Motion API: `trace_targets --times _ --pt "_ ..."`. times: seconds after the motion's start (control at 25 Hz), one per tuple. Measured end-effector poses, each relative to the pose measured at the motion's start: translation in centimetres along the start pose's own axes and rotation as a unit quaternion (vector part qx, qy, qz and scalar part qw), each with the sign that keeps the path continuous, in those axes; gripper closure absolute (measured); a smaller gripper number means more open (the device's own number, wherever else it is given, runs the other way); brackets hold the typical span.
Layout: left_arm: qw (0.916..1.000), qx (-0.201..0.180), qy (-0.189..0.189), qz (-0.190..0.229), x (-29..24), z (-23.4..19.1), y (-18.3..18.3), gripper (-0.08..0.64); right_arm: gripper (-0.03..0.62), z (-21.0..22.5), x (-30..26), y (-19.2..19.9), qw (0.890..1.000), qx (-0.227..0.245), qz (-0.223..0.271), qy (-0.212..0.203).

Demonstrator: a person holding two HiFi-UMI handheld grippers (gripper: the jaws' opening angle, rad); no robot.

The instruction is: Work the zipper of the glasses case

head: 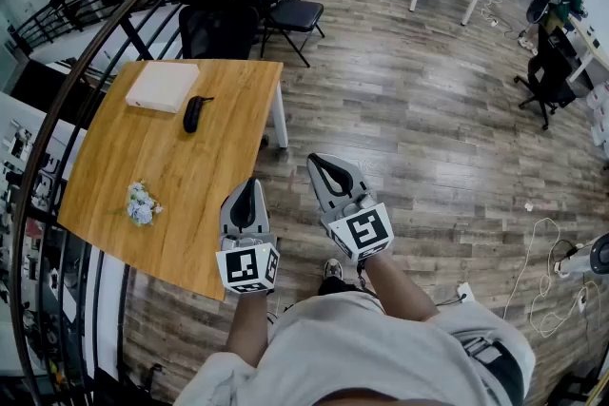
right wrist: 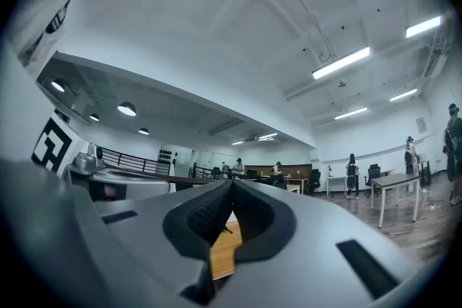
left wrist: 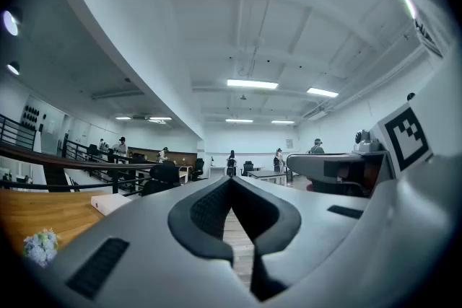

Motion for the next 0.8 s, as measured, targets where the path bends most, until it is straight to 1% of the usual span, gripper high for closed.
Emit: trace_targets --times 0.2,0.28,0.44,0.52,0.72,0.8 --pt "0.9996 0.016 -0.018 0.011 -3.4 1.0 1.0 0.538 0.568 3.2 -0.3 1.0 1.000 0.005 0.001 -0.008" --pt "0.9995 0.016 -0.023 0.016 -4.6 1.3 1.4 0.538 0.568 4.4 -0.6 1.8 1.000 0.005 -0.004 -0.011" --pt "0.9995 0.007 -0.030 0.001 -6.2 1.5 2.5 0.538 0.568 6.5 -1.6 3.6 1.000 -0.014 -0.017 -0.011" --pt "0.9994 0.004 -0.033 -0.008 -6.8 1.4 3.1 0.538 0.568 7.1 -2.1 4.3 1.000 -0.024 -0.015 -0.012" --pt "0.9989 0.012 -0.039 -0.022 -9.6 0.4 5.0 0.538 0.568 8.3 -4.5 6.2 0.999 -0.016 -0.020 -0.030" --pt "0.9991 0.008 -0.033 -0.025 -11.6 -0.5 5.6 0.538 0.568 9.3 -6.5 7.1 0.999 -0.021 -0.027 -0.027"
Point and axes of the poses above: the fingertips, and each gripper's own axes: x backward along the fingers, z to its right, y out of its underside, the point moved 7 cm from there along x, backward along the fingers, and after that the axes turned 2 degrees about y, right-handed, at the moved point
